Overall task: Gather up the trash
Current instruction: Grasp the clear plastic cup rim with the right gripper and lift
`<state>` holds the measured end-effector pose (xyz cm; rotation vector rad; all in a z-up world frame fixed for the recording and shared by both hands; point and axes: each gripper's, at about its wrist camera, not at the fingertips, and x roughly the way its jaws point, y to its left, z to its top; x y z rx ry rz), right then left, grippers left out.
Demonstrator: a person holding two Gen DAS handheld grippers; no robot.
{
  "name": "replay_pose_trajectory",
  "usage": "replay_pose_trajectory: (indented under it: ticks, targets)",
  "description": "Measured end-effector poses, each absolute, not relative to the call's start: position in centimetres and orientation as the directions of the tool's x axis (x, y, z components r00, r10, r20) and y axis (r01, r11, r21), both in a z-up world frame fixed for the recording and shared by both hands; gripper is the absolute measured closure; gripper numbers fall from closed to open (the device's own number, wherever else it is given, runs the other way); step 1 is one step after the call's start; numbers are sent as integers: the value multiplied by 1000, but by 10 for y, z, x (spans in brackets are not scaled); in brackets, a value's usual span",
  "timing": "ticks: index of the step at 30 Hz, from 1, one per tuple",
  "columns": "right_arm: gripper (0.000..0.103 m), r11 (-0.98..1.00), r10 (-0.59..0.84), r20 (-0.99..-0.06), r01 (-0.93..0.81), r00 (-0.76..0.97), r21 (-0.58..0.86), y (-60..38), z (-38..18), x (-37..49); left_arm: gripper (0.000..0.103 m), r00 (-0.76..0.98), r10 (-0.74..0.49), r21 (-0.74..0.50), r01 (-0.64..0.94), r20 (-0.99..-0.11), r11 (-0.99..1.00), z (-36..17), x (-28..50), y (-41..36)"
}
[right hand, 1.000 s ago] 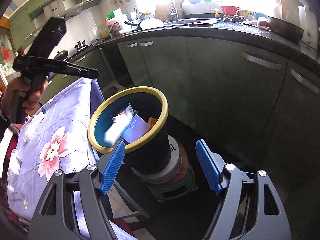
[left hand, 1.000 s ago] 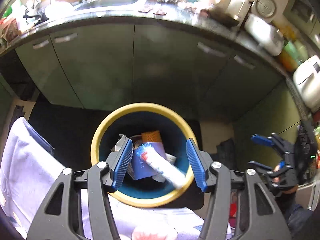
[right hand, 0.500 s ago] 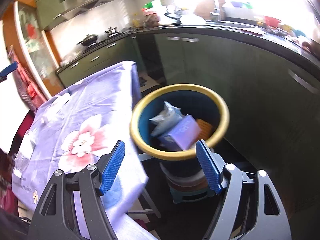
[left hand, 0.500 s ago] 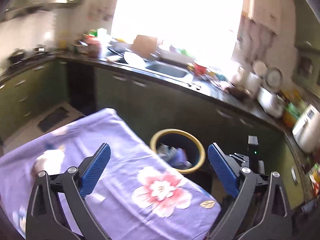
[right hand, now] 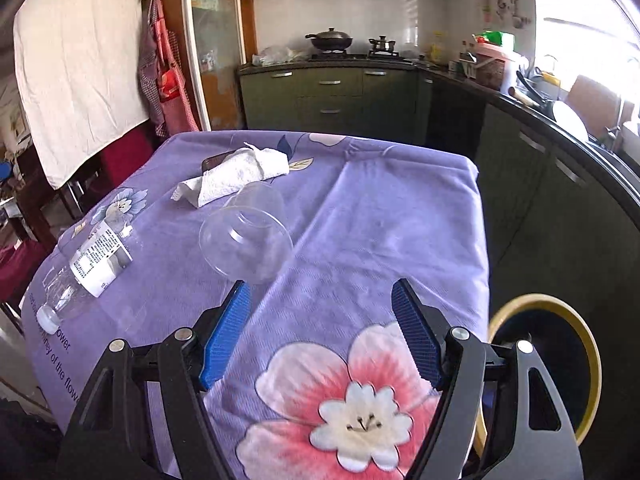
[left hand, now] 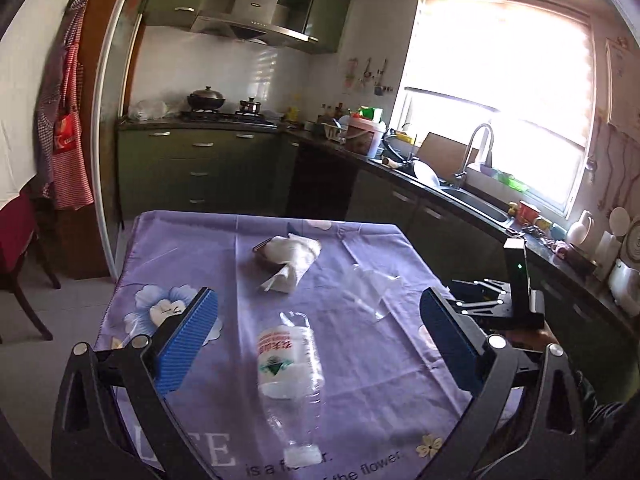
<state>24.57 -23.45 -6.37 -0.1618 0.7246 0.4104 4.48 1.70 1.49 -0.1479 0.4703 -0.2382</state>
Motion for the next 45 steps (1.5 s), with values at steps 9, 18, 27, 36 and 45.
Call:
replay_pose_trajectory:
  ticks: [9,18,27,36,45]
  targets:
    - [47,886,298,-733,-463,611,-26,-188,-93,303,7,851,-282,-263,178,-443,948,-5,49,31]
    - [85,887,305,-741,-462,598,-7,-177,-98,323,7,838,-289,-293,163,-462,942,-19,52,41]
    - [98,885,354,-734,-460,579,64,-186,-85,305,7,840,-291,-304,159,-459,939,-22,50,44]
    - [98,897,392,-689,-420,609,138,-221,-59,264,7,841,-303,-294,181,-449,939,-18,43,38]
    - [98,985,171,-648,-148,742,91,-330,-20,202,7,838,-326,-284,215,-437,934,-14,39,28]
